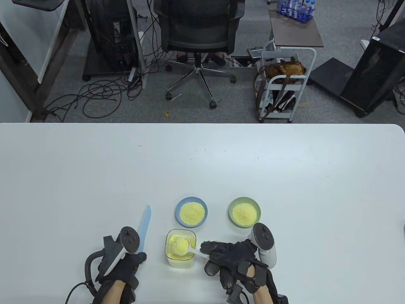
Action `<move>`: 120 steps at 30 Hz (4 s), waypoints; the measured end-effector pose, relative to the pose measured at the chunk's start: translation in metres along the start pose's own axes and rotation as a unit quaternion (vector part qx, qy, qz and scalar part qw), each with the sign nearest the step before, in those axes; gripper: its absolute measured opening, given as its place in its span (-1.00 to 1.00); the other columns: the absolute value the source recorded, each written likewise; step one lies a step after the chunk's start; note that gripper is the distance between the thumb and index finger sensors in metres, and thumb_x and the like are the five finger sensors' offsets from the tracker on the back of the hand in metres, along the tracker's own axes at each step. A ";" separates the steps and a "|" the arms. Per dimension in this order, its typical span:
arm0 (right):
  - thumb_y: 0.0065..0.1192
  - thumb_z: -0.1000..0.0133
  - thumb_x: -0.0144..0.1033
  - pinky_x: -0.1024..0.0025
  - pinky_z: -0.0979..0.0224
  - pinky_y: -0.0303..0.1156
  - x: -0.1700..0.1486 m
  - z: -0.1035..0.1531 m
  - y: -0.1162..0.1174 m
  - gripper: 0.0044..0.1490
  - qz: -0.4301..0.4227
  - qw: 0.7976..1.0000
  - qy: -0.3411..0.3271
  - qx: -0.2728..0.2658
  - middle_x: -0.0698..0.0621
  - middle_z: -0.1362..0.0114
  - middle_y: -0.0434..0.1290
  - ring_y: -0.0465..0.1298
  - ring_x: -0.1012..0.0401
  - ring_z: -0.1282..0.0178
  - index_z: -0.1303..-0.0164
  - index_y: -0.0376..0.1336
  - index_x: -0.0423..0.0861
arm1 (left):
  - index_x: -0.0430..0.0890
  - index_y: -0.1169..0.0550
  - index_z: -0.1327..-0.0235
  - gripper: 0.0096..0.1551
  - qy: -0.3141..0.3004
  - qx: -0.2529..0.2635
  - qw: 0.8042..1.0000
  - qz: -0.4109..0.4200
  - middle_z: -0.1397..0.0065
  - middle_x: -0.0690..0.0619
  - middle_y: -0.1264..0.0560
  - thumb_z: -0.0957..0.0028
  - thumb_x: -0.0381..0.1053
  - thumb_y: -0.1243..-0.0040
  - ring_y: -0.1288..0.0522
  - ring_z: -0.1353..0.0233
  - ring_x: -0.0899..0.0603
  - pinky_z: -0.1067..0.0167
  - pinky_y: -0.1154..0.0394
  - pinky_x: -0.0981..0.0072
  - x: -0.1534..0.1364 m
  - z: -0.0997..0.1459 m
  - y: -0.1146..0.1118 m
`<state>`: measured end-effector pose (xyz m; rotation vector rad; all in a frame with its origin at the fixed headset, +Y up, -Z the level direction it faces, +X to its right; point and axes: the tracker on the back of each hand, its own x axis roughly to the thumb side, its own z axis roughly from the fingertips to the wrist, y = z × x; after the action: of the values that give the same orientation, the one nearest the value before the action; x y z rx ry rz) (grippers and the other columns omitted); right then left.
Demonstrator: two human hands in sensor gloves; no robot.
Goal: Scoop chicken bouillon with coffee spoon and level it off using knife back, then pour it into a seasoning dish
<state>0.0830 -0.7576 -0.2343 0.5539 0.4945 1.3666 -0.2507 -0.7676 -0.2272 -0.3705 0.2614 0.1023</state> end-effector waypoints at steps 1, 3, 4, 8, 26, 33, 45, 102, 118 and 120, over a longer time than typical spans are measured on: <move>0.16 0.02 -0.58 0.45 0.76 0.66 0.000 0.000 0.000 -0.51 0.000 1.000 0.000 -0.001 -0.40 0.40 0.57 0.64 0.45 0.83 -0.05 0.20 -0.49 | -0.26 -0.57 -0.01 -0.31 -0.005 0.000 1.000 0.003 0.23 -0.06 -0.68 0.16 0.23 -0.41 -0.66 0.38 0.08 0.11 -0.56 0.10 0.000 0.000 0.000; 0.16 0.02 -0.58 0.45 0.76 0.66 0.000 0.001 -0.001 -0.51 0.001 1.000 0.002 -0.005 -0.40 0.40 0.57 0.64 0.45 0.83 -0.05 0.20 -0.49 | -0.25 -0.60 0.05 -0.37 -0.013 -0.004 1.000 0.012 0.27 -0.06 -0.69 0.14 0.21 -0.41 -0.66 0.42 0.07 0.13 -0.57 0.11 0.001 -0.001 -0.001; 0.16 0.02 -0.58 0.45 0.76 0.66 0.000 0.001 -0.001 -0.51 0.001 1.000 0.001 -0.006 -0.41 0.39 0.57 0.64 0.45 0.83 -0.05 0.20 -0.49 | -0.24 -0.61 0.08 -0.39 -0.016 -0.005 1.000 0.018 0.29 -0.05 -0.69 0.15 0.20 -0.42 -0.66 0.43 0.08 0.15 -0.57 0.11 0.001 -0.002 -0.002; 0.16 0.01 -0.58 0.45 0.75 0.66 0.001 0.001 -0.001 -0.51 0.000 1.000 0.002 -0.007 -0.41 0.39 0.57 0.65 0.45 0.83 -0.05 0.19 -0.49 | -0.23 -0.65 0.14 -0.45 -0.031 0.003 0.998 0.056 0.32 -0.07 -0.71 0.15 0.18 -0.45 -0.67 0.46 0.06 0.16 -0.58 0.12 -0.002 0.003 0.006; 0.16 0.02 -0.60 0.40 0.72 0.69 0.005 0.003 0.000 -0.50 0.019 1.000 0.001 -0.021 -0.48 0.33 0.55 0.69 0.39 0.77 -0.03 0.18 -0.54 | -0.26 -0.66 0.13 -0.46 -0.342 -0.084 0.910 0.218 0.33 -0.10 -0.72 0.10 0.15 -0.47 -0.66 0.46 0.05 0.16 -0.57 0.11 0.049 0.062 0.032; 0.16 0.02 -0.61 0.40 0.72 0.69 0.006 0.004 0.000 -0.50 0.016 1.000 -0.003 -0.019 -0.49 0.33 0.54 0.70 0.39 0.77 -0.02 0.18 -0.56 | -0.26 -0.66 0.13 -0.46 -0.313 -0.086 0.923 0.208 0.33 -0.11 -0.72 0.11 0.15 -0.47 -0.66 0.47 0.05 0.17 -0.57 0.11 0.045 0.055 0.029; 0.16 0.03 -0.60 0.40 0.72 0.69 0.008 0.007 -0.003 -0.50 0.025 0.999 -0.005 -0.032 -0.50 0.33 0.54 0.70 0.38 0.77 -0.02 0.19 -0.55 | -0.26 -0.66 0.12 -0.47 -0.287 -0.099 0.927 0.222 0.32 -0.11 -0.71 0.09 0.14 -0.46 -0.66 0.46 0.05 0.16 -0.57 0.11 0.030 0.045 0.031; 0.17 0.00 -0.57 0.34 0.60 0.65 0.008 0.058 -0.082 -0.45 0.044 0.965 -0.015 -0.260 -0.52 0.20 0.48 0.69 0.32 0.67 -0.05 0.11 -0.56 | -0.12 0.22 -0.56 0.20 -0.011 0.037 0.991 0.126 -0.63 -0.38 0.29 0.05 0.53 0.13 0.10 -0.69 -0.40 -0.45 -0.01 -0.40 -0.011 -0.001 -0.004; 0.21 0.07 -0.66 0.16 0.34 0.55 0.001 0.075 -0.098 -0.42 0.199 0.897 0.075 -0.387 -0.51 -0.01 0.36 0.62 0.16 0.44 -0.14 0.11 -0.44 | -0.14 0.23 -0.56 0.19 -0.022 0.037 0.989 0.142 -0.63 -0.37 0.29 0.04 0.52 0.16 0.10 -0.70 -0.39 -0.44 0.00 -0.41 -0.012 -0.001 -0.004; 0.19 0.06 -0.66 0.13 0.30 0.54 0.001 0.074 -0.097 -0.42 0.210 0.896 0.079 -0.384 -0.50 -0.03 0.34 0.61 0.15 0.41 -0.15 0.11 -0.41 | -0.14 0.23 -0.56 0.19 -0.023 0.036 0.989 0.145 -0.63 -0.37 0.28 0.04 0.52 0.16 0.09 -0.70 -0.39 -0.44 0.00 -0.41 -0.012 -0.001 -0.004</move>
<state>0.2038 -0.7741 -0.2383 -0.1214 -0.0770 1.8810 -0.2619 -0.7725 -0.2229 -0.2556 0.2710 0.3858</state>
